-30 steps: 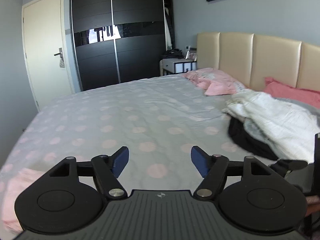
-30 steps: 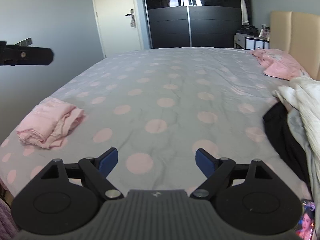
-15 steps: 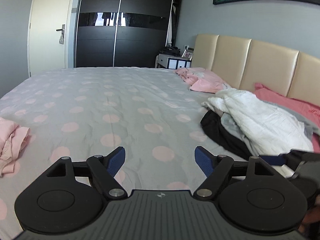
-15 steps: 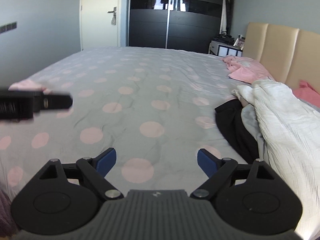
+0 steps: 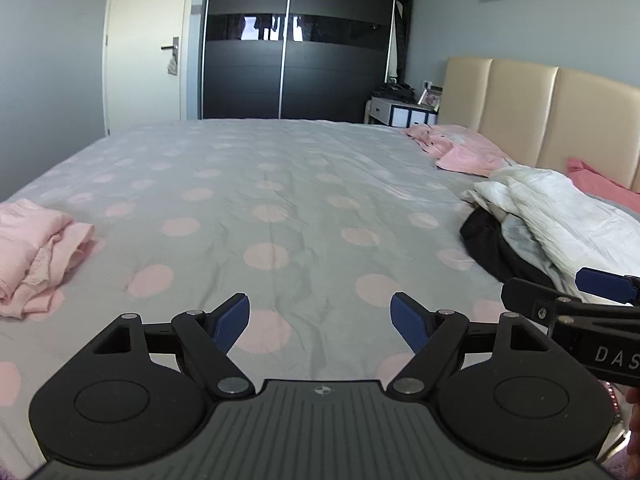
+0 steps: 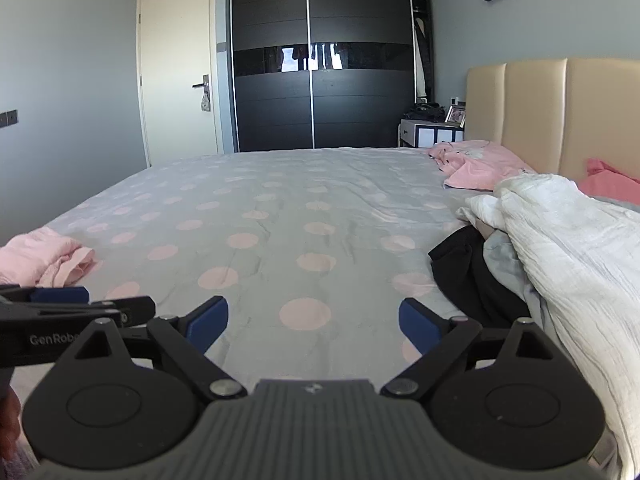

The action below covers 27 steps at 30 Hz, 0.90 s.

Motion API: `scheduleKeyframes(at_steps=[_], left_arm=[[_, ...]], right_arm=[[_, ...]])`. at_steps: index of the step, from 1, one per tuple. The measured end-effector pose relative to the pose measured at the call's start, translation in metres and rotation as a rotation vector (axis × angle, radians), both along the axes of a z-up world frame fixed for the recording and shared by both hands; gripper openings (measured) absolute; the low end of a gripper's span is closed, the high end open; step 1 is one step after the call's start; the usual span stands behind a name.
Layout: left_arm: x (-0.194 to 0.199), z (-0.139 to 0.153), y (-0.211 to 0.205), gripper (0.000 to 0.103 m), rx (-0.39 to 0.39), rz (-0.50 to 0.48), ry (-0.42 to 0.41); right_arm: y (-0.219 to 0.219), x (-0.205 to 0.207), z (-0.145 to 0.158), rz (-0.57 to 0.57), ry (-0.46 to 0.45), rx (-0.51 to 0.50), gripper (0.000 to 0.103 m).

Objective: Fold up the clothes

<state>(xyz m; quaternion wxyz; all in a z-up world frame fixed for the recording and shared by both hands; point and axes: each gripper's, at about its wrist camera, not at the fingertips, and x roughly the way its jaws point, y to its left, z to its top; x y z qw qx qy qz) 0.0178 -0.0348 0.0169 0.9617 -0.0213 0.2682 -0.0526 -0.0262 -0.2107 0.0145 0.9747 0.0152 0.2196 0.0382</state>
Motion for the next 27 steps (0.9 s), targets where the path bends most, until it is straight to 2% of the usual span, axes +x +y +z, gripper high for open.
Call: scheduleKeyframes(at_steps=[4, 12, 15, 18, 23, 27], left_arm=[[0.005, -0.009, 0.008, 0.078, -0.023, 0.011, 0.014], [0.028, -0.03, 0.006, 0.078, 0.103, -0.001, 0.017], [0.041, -0.042, 0.008, 0.078, 0.108, -0.01, 0.045], [0.06, -0.055, 0.009, 0.078, 0.078, -0.022, 0.084], [0.091, -0.061, 0.01, 0.077, 0.102, -0.041, 0.044], [0.11, -0.056, 0.016, 0.077, 0.106, -0.033, 0.039]], right_arm=[[0.004, 0.011, -0.01, -0.003, 0.037, 0.012, 0.094], [0.006, 0.04, -0.032, -0.009, 0.114, 0.01, 0.094], [0.006, 0.055, -0.043, -0.01, 0.161, 0.037, 0.094], [0.012, 0.074, -0.055, 0.008, 0.193, 0.057, 0.094], [0.016, 0.11, -0.067, 0.06, 0.183, 0.055, 0.094], [0.008, 0.133, -0.061, 0.072, 0.166, 0.052, 0.094]])
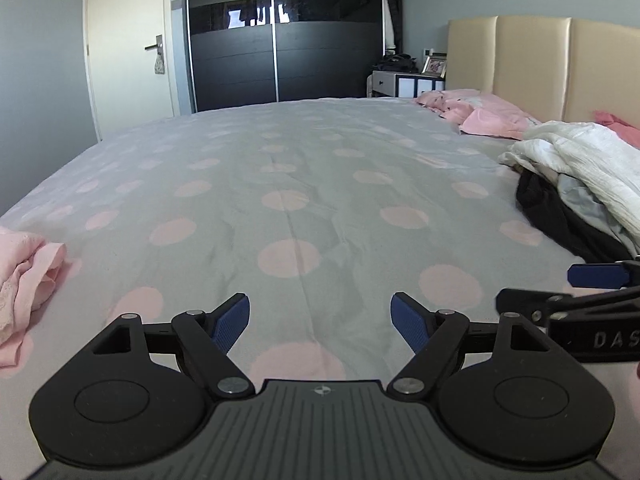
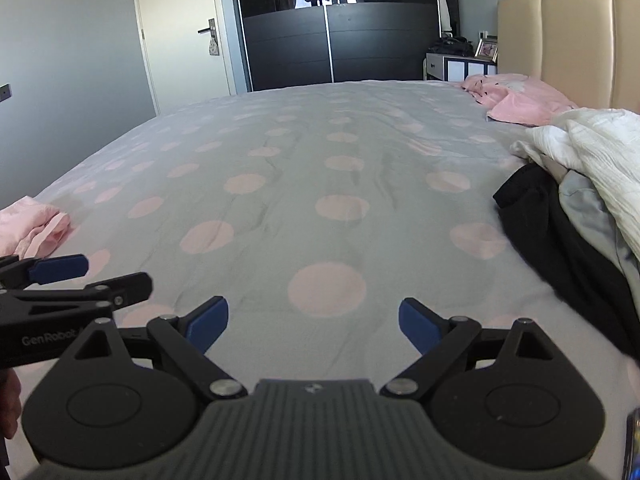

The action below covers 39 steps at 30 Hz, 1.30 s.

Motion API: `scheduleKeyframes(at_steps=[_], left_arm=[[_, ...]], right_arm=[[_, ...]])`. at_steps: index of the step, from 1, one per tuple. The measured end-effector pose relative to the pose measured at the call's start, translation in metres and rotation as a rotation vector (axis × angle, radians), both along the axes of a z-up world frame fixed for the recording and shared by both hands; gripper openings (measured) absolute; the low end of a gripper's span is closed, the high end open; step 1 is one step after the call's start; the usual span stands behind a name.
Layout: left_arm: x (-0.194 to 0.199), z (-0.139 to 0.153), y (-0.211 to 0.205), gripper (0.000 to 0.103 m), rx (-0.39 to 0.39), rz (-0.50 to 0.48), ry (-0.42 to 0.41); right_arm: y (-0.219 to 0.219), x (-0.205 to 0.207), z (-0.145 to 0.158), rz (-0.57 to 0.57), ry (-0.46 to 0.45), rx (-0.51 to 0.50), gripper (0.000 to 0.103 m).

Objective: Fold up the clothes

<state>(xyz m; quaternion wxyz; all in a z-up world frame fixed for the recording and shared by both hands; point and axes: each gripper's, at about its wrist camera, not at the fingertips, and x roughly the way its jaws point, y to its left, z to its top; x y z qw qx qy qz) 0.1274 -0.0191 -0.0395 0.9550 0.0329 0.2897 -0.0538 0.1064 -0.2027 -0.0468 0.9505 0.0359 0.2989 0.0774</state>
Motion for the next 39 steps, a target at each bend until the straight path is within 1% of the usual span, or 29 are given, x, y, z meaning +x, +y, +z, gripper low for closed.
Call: scheduleKeyframes(at_steps=[2, 3, 5, 6, 8, 12, 14, 16, 21, 28, 39], left_arm=[[0.004, 0.004, 0.003, 0.077, -0.012, 0.016, -0.011], [0.003, 0.007, 0.004, 0.077, -0.009, 0.025, -0.021], [-0.002, 0.011, 0.005, 0.077, 0.006, 0.044, -0.049], [-0.006, 0.012, 0.004, 0.077, 0.025, 0.054, -0.061], [-0.016, 0.015, 0.004, 0.078, 0.034, 0.075, -0.061], [-0.036, 0.024, 0.004, 0.078, 0.0, 0.071, -0.056], [-0.046, 0.031, 0.004, 0.078, 0.005, 0.057, -0.067], [-0.056, 0.036, 0.004, 0.078, 0.016, 0.065, -0.081], [-0.073, 0.043, 0.01, 0.078, -0.017, 0.073, -0.067], [-0.091, 0.05, 0.013, 0.078, 0.018, 0.074, -0.089], [-0.096, 0.051, 0.017, 0.078, -0.002, 0.067, -0.093]], right_arm=[[-0.001, 0.004, 0.009, 0.013, -0.041, -0.011, 0.094], [0.0, 0.004, 0.012, 0.013, -0.058, -0.029, 0.094], [0.002, -0.001, 0.017, 0.008, -0.088, -0.032, 0.094], [0.002, -0.007, 0.019, 0.003, -0.091, -0.027, 0.094], [0.003, -0.02, 0.02, -0.008, -0.086, -0.011, 0.094], [0.006, -0.049, 0.025, -0.023, -0.085, 0.003, 0.094], [0.006, -0.06, 0.029, -0.04, -0.088, 0.019, 0.094], [0.005, -0.071, 0.034, -0.055, -0.098, 0.023, 0.094], [0.011, -0.088, 0.04, -0.055, -0.116, 0.008, 0.094], [0.027, -0.1, 0.049, -0.01, -0.156, -0.005, 0.095], [0.037, -0.106, 0.054, 0.01, -0.184, -0.015, 0.095]])
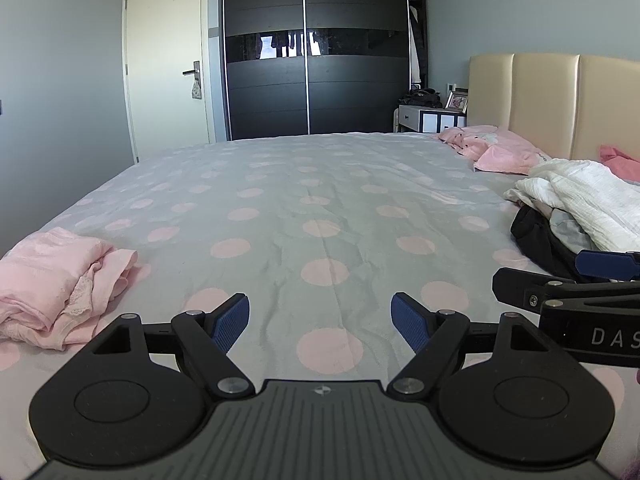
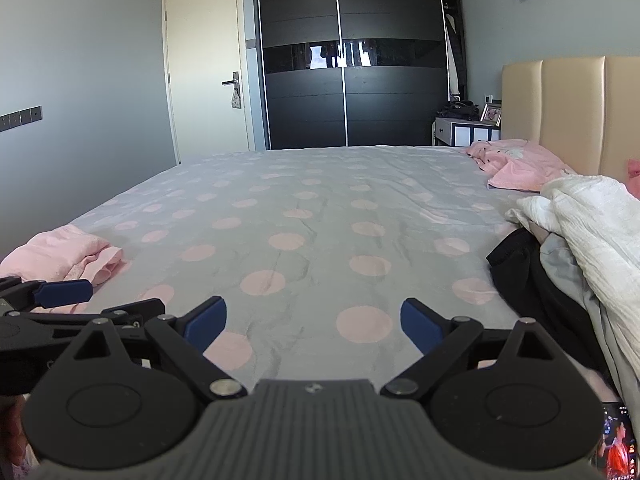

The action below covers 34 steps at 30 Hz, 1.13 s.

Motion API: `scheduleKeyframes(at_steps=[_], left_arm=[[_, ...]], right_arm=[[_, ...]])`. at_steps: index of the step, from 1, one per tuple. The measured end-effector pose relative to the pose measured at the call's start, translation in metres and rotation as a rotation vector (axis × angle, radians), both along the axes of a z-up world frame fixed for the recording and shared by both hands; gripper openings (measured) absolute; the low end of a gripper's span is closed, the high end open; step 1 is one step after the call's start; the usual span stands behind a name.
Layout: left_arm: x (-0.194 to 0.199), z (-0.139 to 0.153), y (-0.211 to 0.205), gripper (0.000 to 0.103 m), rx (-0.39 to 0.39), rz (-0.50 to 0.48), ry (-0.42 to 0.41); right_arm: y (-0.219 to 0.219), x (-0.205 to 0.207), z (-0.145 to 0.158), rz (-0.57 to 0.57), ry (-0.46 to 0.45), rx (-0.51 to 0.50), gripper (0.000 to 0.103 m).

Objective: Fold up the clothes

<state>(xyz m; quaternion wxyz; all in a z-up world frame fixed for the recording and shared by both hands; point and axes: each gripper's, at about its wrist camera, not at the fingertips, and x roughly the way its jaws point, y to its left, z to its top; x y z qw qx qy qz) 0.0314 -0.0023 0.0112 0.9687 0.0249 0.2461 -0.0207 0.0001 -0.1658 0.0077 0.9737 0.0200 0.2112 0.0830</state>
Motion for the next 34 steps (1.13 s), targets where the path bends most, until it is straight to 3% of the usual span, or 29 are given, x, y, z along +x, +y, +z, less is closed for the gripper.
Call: scheduleKeyframes(at_steps=[34], left_arm=[[0.005, -0.0077, -0.0041, 0.078, 0.014, -0.008, 0.017]], right_arm=[[-0.0009, 0.0041, -0.0034, -0.01, 0.01, 0.004, 0.096]])
